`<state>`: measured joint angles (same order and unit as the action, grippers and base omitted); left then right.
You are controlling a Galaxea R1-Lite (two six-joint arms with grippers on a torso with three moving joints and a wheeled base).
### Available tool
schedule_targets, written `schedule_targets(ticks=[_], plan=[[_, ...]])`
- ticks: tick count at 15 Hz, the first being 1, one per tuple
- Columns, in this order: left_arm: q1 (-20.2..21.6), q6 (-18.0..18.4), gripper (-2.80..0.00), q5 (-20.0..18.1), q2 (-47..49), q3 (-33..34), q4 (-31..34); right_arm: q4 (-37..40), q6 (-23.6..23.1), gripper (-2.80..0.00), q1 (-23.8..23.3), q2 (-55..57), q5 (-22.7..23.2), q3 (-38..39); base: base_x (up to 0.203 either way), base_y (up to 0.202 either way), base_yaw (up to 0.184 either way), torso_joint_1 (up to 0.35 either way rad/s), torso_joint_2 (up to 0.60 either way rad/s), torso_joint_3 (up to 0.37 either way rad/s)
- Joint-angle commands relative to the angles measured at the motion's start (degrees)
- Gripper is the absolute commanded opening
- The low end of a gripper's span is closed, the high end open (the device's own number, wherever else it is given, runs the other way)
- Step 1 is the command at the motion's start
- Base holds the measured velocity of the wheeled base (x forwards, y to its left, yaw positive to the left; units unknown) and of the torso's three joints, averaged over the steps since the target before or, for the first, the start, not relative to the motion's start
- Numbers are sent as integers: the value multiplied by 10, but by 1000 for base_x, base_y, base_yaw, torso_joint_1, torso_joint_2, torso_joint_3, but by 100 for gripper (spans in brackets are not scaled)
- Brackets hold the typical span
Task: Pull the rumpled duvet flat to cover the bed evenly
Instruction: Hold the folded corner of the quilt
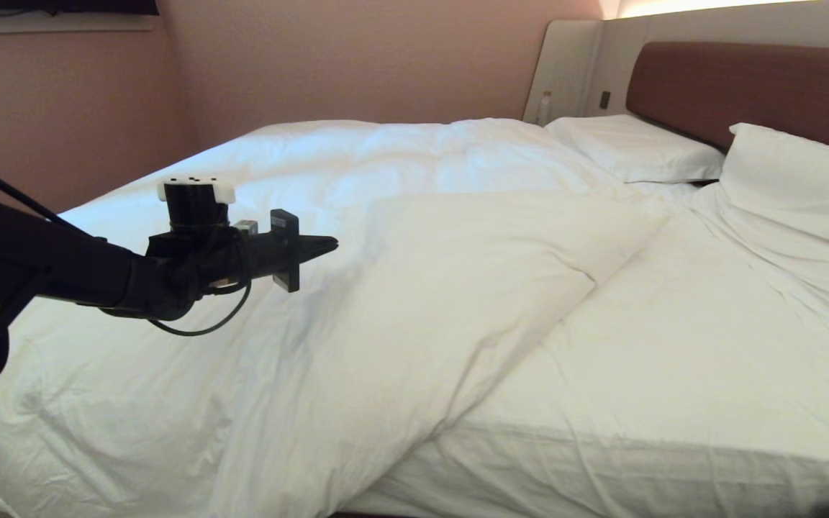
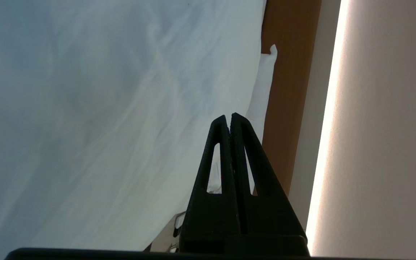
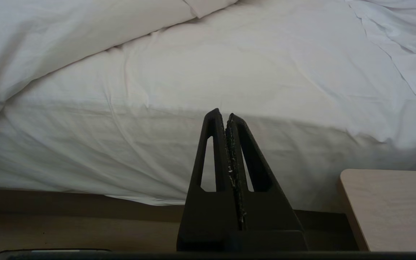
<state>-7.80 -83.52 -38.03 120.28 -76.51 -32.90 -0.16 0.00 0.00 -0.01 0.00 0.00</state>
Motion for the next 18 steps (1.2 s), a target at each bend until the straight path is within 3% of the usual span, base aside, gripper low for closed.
schedule_targets(ticks=[1, 4, 5, 9, 12, 14, 18], plan=[[3, -6, -280, -2, 4, -3, 1, 0, 0, -280, 0, 0, 0, 0, 0, 0, 0, 0, 0, 0], [21, 9, -280, -2, 17, 4, 3, 0, 0, -280, 0, 0, 0, 0, 0, 0, 0, 0, 0, 0], [23, 16, 0, -1, 18, 6, 5, 0, 0, -280, 0, 0, 0, 0, 0, 0, 0, 0, 0, 0], [22, 145, 0, 7, 10, 38, 19, 0, 0, -280, 0, 0, 0, 0, 0, 0, 0, 0, 0, 0], [24, 196, 0, 26, 13, 56, 31, 0, 0, -280, 0, 0, 0, 0, 0, 0, 0, 0, 0, 0], [33, 262, 0, 56, 3, 66, 50, 0, 0, -280, 0, 0, 0, 0, 0, 0, 0, 0, 0, 0], [60, 278, 0, 63, -13, 69, 52, 0, 0, -280, 0, 0, 0, 0, 0, 0, 0, 0, 0, 0]])
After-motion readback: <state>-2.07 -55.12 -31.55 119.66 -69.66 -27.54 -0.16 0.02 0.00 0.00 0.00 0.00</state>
